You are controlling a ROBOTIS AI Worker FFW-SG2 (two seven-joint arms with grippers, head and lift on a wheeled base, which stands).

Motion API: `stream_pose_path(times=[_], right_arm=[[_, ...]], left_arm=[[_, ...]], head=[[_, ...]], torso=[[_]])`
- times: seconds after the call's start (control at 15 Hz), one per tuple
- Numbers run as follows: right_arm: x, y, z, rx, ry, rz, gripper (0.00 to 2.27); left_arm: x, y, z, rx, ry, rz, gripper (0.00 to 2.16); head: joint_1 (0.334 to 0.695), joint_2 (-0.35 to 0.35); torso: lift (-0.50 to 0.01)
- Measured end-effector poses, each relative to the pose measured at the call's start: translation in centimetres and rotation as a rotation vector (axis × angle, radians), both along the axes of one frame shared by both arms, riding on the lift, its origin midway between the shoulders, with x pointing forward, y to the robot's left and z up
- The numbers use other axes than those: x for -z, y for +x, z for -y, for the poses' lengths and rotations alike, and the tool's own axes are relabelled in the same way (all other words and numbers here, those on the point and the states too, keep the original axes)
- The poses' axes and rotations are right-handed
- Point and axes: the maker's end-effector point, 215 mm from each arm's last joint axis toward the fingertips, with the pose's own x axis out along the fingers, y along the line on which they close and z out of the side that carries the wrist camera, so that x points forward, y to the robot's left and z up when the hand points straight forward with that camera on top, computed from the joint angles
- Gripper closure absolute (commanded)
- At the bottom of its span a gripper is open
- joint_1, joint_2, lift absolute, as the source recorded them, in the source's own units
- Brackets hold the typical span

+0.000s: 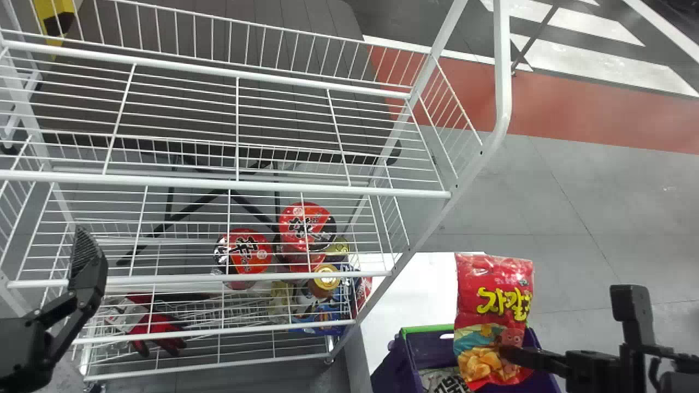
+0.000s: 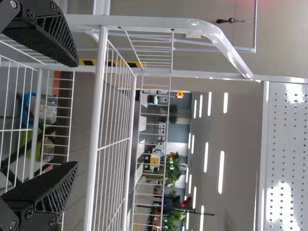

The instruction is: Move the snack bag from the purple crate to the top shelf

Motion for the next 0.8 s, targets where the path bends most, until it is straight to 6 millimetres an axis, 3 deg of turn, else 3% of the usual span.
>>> stream_pose_path(times=[0.8], right_arm=[[-1.07, 0.23, -0.14, -0.002, 0.004, 0.014, 1.63]], left_arm=[[-0.06, -0.13, 0.25, 0.002, -0.005, -0.001, 0.08]], head=[[0.695, -0.35]], torso=[[-0.074]])
